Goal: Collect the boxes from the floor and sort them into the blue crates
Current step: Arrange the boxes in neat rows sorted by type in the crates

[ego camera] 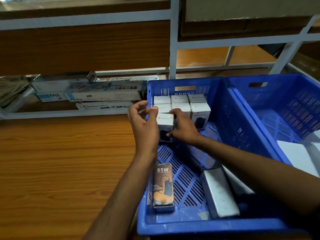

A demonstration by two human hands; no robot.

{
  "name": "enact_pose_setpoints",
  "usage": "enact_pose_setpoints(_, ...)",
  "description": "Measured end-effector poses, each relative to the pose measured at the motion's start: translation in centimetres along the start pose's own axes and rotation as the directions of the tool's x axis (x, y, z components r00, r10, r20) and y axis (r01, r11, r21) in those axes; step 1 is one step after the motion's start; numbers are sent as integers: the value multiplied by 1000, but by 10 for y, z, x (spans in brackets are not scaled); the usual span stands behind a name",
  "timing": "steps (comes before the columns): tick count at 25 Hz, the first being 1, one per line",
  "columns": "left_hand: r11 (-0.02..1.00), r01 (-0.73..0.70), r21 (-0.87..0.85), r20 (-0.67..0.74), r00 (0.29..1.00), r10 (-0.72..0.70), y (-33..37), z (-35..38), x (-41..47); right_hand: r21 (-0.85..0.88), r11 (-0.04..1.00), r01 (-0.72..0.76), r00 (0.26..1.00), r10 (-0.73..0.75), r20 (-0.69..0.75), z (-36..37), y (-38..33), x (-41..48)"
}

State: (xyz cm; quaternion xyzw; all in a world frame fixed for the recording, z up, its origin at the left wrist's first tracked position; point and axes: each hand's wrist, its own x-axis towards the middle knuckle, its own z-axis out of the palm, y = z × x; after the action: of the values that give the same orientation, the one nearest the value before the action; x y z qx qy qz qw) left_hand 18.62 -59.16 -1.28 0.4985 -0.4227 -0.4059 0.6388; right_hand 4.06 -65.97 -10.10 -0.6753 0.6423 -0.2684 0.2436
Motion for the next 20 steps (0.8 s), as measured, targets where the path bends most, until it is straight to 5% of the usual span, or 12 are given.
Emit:
enact_pose_setpoints(4,1000,1,-3,11,1000,-1,2,2,0,29,996,-81,959,86,-271,21,7,-20)
enact_pose_setpoints(7,1000,-5,-8,12,1000,5,0,2,1,22,971,-237,960,237,-147,28,14,-17)
enact_pose_setpoints(12,1000,9,-4,37,999,-9,-1,3,2,15,972,-236,971,236,-39,29,23,-6)
enact_pose_setpoints(16,1000,10,-5,40,999,-10,-1,2,3,-244,903,-354,895,402,192,3,5,-9)
enact_pose_setpoints(20,1000,11,2,39,999,-11,-1,1,1,-103,950,-296,655,280,701,-8,-30,-50)
